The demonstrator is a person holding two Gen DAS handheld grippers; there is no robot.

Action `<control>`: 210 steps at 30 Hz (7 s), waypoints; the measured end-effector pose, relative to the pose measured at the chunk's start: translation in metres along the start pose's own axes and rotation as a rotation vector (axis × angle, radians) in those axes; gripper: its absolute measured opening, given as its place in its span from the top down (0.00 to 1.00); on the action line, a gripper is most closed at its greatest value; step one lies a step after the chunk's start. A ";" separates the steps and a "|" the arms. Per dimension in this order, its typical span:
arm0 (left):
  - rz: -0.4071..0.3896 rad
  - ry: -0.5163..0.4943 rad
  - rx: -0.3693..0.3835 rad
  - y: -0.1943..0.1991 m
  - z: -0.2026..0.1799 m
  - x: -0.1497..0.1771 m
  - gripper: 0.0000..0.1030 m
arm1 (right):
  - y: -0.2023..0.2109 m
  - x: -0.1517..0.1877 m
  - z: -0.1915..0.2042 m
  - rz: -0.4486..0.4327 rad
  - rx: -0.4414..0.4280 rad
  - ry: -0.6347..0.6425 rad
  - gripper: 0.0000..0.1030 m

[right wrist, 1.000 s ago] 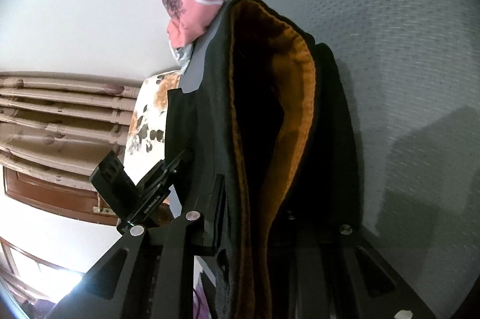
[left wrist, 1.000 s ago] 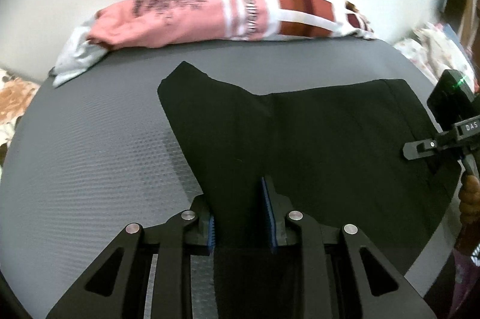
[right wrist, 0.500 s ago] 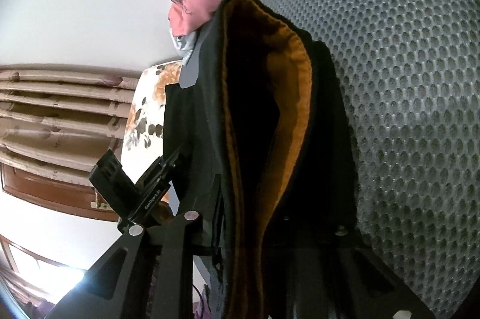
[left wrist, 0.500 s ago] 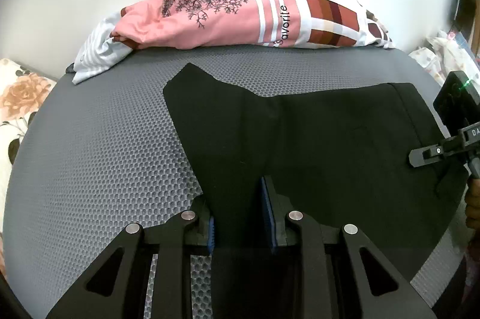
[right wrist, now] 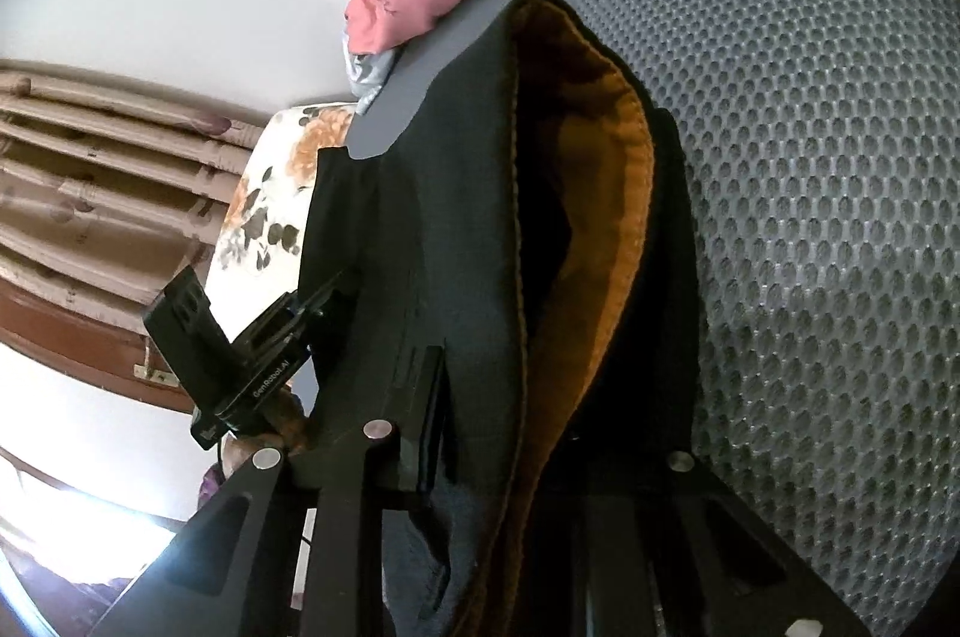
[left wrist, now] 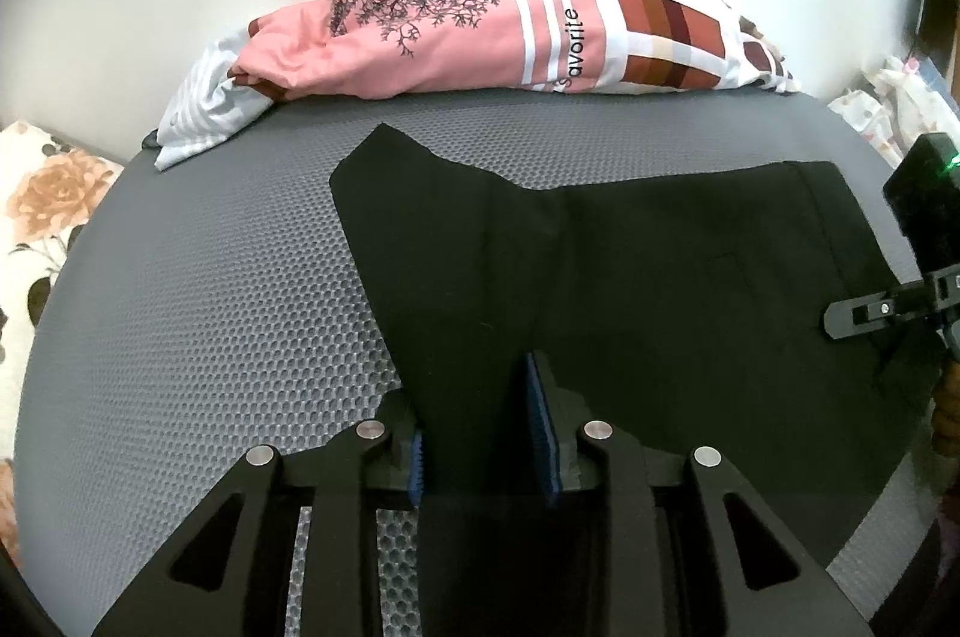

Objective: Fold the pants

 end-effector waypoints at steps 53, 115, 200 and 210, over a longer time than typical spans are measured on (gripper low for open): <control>-0.009 0.244 0.106 -0.016 0.033 0.015 0.22 | 0.058 0.002 0.027 -0.229 0.105 0.191 0.07; 0.047 0.042 0.135 0.025 0.008 0.003 0.84 | 0.004 -0.004 0.021 0.053 -0.065 0.070 0.72; -0.042 0.157 -0.170 -0.032 0.206 -0.086 0.84 | -0.148 -0.198 0.114 -0.001 -0.154 0.092 0.72; -0.036 0.198 -0.191 -0.048 0.217 -0.069 0.79 | -0.146 -0.191 0.097 -0.002 -0.054 0.102 0.72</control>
Point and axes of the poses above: each gripper's, at about its wrist camera, not at the fingertips, and y roughly against the way its jaws point, z to its left, x to its underside, the point moved 9 cm from there along -y, roughly the way its jaws point, and after that the axes turned 5 degrees about z, right-handed, at the moved point
